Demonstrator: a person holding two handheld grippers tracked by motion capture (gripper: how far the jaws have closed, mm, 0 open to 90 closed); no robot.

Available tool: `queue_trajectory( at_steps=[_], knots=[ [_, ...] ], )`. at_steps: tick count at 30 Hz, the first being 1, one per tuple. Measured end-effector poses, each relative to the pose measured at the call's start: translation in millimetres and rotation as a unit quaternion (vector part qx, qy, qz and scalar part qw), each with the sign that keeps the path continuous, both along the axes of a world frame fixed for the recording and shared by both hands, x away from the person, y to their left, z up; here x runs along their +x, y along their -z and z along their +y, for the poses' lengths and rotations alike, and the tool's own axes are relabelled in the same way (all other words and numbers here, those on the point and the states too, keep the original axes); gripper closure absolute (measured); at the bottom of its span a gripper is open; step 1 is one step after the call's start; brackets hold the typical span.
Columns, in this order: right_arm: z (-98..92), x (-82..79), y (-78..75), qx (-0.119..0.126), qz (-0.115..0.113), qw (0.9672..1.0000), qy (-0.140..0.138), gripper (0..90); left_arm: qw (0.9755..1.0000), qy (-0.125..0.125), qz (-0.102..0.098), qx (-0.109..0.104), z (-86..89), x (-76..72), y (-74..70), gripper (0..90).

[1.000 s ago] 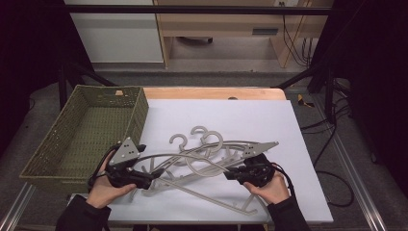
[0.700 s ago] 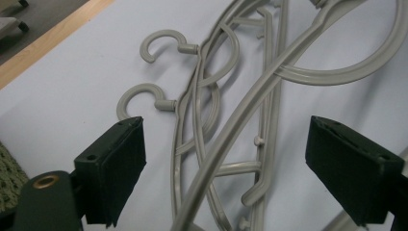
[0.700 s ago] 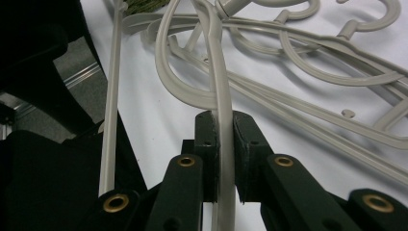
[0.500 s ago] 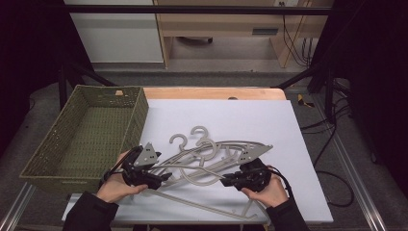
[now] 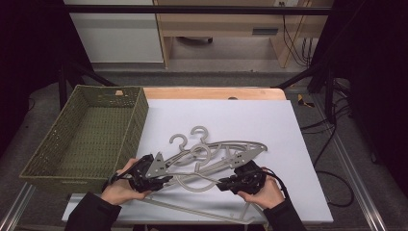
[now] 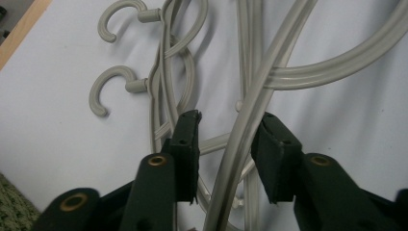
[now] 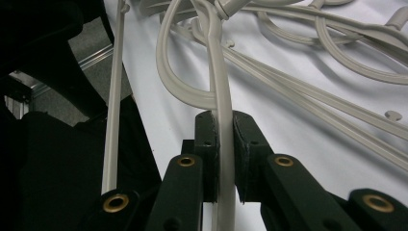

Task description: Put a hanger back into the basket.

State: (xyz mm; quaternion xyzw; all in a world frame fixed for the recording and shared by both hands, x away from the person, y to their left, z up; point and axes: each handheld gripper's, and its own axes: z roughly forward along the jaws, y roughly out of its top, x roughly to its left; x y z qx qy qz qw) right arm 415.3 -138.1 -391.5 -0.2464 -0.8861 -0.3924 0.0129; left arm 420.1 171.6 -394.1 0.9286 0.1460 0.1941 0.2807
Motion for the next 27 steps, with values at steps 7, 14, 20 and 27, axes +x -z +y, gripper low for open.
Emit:
queue_trajectory(
  at_steps=[7,14,20,27],
  knots=[
    [-1.2,1.4,1.3,-0.002,0.005,1.0000,-0.008,81.7,0.9998,0.012,-0.004,0.013,-4.1,-3.4,3.5,74.1],
    [-1.8,4.1,4.2,-0.004,-0.003,0.9999,-0.013,80.7,0.9996,0.016,-0.010,0.023,-6.5,-7.0,4.3,75.8],
    [-4.4,4.1,3.5,-0.005,-0.015,0.9998,0.009,76.5,0.9994,0.020,-0.008,0.028,-9.3,-11.9,1.8,78.2],
    [-12.1,3.7,-1.9,0.008,-0.044,0.9985,0.030,69.4,0.9995,0.024,-0.001,0.020,-11.0,-18.6,-4.7,80.5]
  ],
)
